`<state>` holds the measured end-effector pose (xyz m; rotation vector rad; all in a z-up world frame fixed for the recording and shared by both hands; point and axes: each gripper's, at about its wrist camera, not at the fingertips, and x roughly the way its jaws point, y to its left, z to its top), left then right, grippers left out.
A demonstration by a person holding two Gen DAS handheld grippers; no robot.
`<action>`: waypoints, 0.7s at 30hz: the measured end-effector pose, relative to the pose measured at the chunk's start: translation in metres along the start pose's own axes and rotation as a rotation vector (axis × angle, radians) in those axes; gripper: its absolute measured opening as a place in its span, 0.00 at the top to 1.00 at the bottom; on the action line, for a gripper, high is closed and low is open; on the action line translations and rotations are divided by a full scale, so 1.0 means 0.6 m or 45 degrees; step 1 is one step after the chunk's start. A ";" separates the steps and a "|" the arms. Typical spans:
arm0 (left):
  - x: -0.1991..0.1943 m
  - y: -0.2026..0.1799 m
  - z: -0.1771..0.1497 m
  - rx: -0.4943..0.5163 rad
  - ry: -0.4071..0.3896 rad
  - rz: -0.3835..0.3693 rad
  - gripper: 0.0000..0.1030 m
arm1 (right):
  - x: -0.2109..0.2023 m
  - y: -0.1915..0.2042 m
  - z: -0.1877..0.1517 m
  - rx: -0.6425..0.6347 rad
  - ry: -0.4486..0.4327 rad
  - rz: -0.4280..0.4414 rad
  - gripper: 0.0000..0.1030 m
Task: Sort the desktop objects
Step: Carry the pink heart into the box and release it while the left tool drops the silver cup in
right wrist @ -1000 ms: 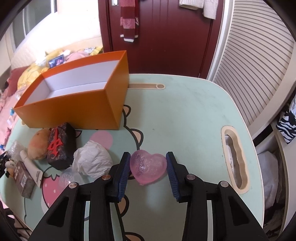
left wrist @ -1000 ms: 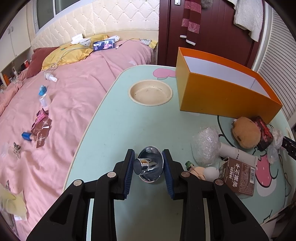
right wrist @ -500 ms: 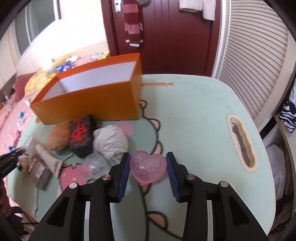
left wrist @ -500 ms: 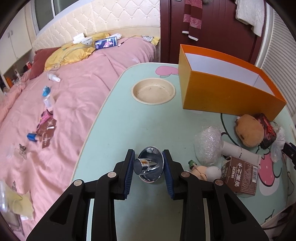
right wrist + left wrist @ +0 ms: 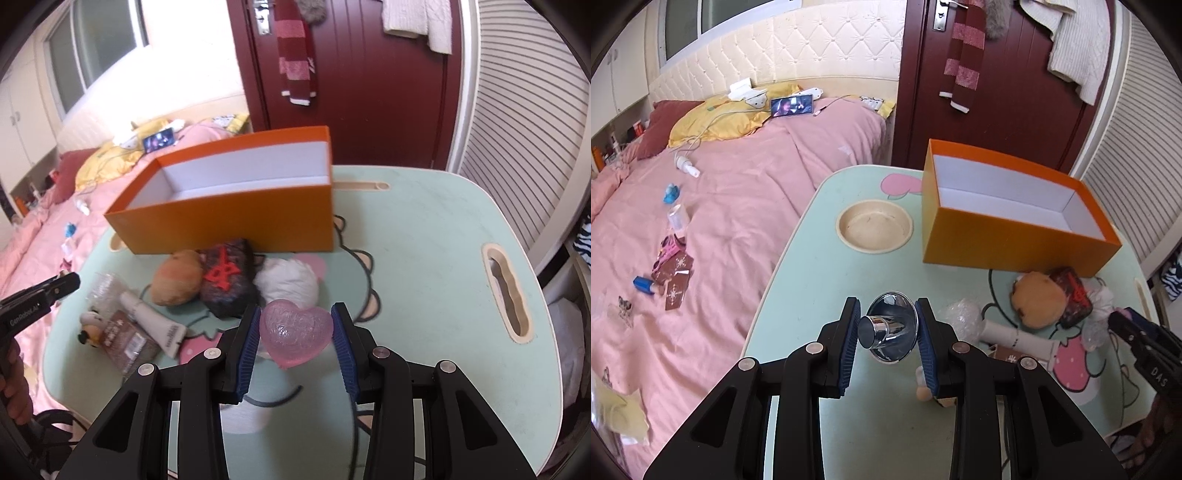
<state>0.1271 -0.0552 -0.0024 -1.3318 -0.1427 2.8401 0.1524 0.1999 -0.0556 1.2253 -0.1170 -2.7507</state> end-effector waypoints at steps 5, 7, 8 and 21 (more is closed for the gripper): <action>-0.010 -0.009 0.021 -0.009 -0.037 -0.055 0.69 | -0.002 0.019 0.019 -0.015 -0.023 0.042 0.63; -0.013 -0.014 0.033 -0.023 -0.048 -0.102 0.69 | -0.003 0.027 0.027 -0.021 -0.032 0.059 0.63; -0.014 -0.019 0.039 -0.021 -0.054 -0.114 0.69 | -0.003 0.030 0.032 -0.027 -0.039 0.065 0.63; -0.005 -0.120 0.142 0.105 -0.177 -0.231 0.69 | 0.011 0.051 0.109 -0.042 -0.147 0.115 0.63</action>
